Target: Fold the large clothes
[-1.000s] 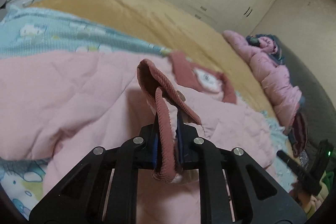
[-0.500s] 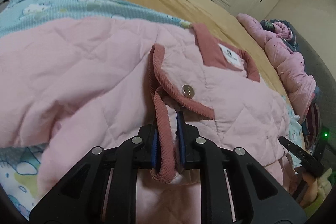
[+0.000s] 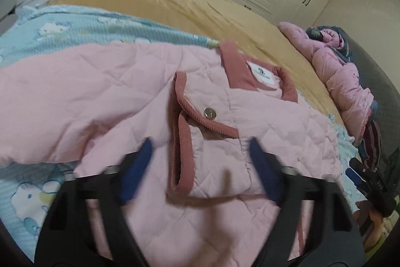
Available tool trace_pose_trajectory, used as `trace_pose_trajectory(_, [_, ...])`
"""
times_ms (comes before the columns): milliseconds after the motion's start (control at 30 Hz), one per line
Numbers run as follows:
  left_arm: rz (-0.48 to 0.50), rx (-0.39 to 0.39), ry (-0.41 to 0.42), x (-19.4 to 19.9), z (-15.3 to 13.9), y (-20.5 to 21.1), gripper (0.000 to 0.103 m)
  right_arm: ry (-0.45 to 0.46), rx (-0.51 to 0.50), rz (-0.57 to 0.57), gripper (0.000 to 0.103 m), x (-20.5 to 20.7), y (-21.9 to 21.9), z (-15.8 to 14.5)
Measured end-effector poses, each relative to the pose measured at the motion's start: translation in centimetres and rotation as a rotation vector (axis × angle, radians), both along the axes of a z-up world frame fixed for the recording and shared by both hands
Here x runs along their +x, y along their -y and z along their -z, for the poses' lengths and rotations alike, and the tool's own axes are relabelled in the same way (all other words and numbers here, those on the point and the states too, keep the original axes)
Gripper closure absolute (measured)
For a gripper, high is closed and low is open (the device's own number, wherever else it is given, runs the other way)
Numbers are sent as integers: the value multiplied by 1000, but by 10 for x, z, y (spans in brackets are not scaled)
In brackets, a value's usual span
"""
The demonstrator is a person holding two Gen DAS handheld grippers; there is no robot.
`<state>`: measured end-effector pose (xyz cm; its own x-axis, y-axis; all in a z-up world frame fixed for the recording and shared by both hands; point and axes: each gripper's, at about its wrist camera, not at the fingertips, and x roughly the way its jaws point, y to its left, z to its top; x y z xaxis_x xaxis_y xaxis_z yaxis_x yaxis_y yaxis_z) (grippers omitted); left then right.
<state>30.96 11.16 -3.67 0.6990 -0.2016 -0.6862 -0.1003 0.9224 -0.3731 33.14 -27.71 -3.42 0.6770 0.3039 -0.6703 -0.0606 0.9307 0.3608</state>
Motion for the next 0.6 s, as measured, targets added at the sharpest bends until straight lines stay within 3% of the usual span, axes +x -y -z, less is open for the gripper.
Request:
trace_pose_trajectory(33, [-6,-17,6,-3,-2,-2,9,8,-5,-7,5,-2,-2,-4])
trace_pose_trajectory(133, [-28,-47,12,-12,-9,-7,9,22,1,-30,5,-6,-9,-13])
trace_pose_trajectory(400, [-138,17,4,-31,-29,-25,9,72,-9,-112,4,-25,-44,-38])
trace_pose_trajectory(600, [-228,20,16,-44,-39,-53,9,120,-19,-182,4,-32,-75,-59])
